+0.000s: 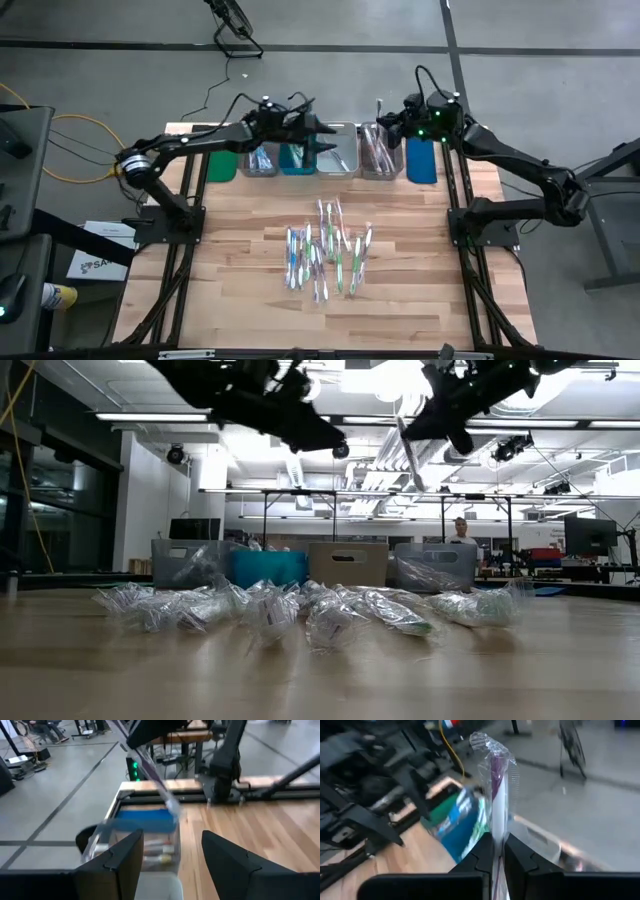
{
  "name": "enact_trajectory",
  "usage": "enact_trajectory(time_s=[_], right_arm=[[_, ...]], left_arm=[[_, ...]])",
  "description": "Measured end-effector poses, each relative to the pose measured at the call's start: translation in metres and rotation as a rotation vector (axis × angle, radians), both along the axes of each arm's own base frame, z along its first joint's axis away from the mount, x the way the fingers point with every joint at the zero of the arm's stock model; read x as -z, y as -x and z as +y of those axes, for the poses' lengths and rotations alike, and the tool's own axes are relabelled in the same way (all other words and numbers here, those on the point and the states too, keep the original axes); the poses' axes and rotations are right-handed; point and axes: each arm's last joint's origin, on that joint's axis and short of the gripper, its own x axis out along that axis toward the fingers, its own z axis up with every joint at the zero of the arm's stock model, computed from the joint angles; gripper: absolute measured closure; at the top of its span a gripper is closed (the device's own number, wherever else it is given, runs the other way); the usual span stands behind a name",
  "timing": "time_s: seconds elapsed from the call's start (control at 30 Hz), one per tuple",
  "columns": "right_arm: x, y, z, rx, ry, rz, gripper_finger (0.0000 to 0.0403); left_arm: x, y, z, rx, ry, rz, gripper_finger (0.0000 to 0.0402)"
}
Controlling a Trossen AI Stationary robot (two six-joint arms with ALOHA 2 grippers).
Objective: Pick & Place Toothbrushes
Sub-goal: Put the purple toothbrush into the white bin
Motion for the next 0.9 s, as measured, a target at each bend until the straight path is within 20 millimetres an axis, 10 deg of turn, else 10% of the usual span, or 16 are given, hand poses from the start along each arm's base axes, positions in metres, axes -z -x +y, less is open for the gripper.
enact_trajectory(time_s=[0.9], right_arm=[[-0.001,-0.046,-0.019,-0.191,0.186,-0.267,0.0389]], left_arm=[[-0.022,-0.034,0.011,-0.07,0.113,-0.07,0.0202]])
